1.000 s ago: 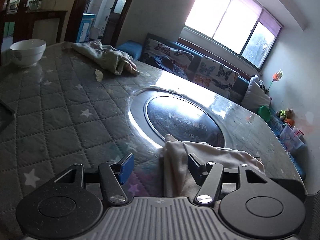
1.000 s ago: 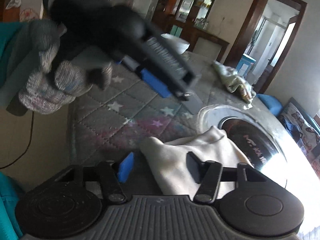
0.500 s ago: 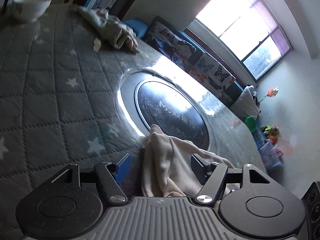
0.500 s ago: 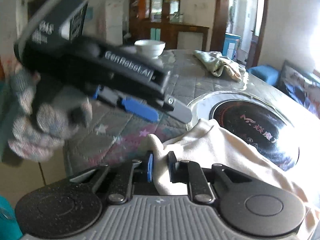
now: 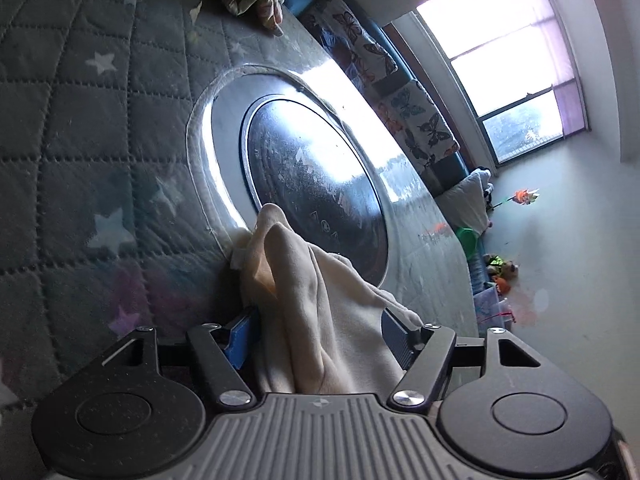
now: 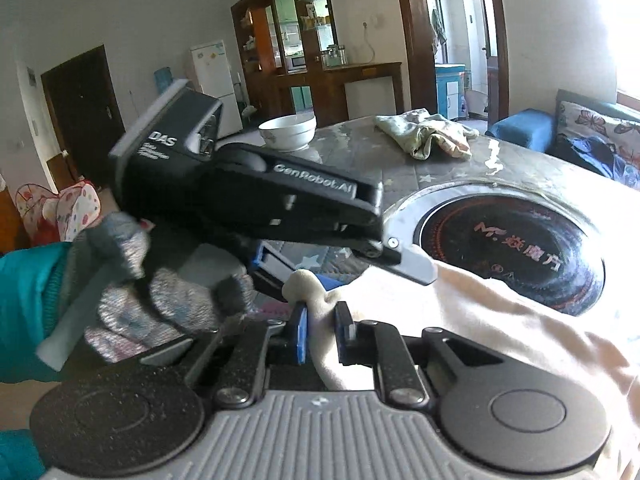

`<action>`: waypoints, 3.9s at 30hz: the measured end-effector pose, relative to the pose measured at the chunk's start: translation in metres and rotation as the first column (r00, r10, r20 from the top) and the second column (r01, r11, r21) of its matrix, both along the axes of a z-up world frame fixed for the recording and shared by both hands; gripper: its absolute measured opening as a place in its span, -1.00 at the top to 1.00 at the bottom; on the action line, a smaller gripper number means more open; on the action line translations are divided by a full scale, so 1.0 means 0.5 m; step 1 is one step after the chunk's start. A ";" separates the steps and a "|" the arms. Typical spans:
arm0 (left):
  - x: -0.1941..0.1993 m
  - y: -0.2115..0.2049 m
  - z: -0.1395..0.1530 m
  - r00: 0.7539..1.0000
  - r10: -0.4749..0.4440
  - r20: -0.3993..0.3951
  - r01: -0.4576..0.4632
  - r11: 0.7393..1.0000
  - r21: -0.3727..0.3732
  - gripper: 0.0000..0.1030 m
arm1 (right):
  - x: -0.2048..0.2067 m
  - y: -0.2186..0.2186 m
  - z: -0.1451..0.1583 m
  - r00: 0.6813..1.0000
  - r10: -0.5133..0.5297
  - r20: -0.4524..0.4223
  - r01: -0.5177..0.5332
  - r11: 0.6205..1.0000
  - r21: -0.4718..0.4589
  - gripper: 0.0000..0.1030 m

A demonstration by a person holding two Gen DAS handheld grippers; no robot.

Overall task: Fold clothes
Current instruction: 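Lift the bundle edge with both grippers and fold it over the rest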

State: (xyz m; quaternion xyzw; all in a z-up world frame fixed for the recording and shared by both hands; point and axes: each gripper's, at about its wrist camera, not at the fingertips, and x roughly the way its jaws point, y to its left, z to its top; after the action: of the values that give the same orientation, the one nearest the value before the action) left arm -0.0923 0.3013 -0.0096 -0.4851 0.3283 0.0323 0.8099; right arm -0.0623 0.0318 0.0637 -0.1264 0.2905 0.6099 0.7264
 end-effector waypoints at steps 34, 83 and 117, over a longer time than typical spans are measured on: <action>0.002 0.019 -0.050 0.999 -0.049 0.003 0.049 0.994 -0.095 0.59 | 0.029 -0.087 0.001 0.993 -0.114 -0.018 0.115 0.992 0.053 0.41; 0.307 -0.318 0.142 0.921 -0.386 0.051 0.354 0.884 0.305 0.67 | 0.308 -0.465 0.061 0.613 -0.789 0.036 0.777 0.611 0.150 0.81; 0.454 -0.468 0.060 0.885 -0.450 -0.114 0.455 0.790 0.411 0.53 | 0.469 -0.573 -0.065 0.425 -0.899 0.103 0.905 0.425 -0.030 0.80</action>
State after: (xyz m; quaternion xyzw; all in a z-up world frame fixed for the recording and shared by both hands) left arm 0.1345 0.0671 0.0201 -0.2034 0.4237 -0.0891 0.8782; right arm 0.1721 -0.2545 0.0312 -0.0020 0.3115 0.1096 0.9439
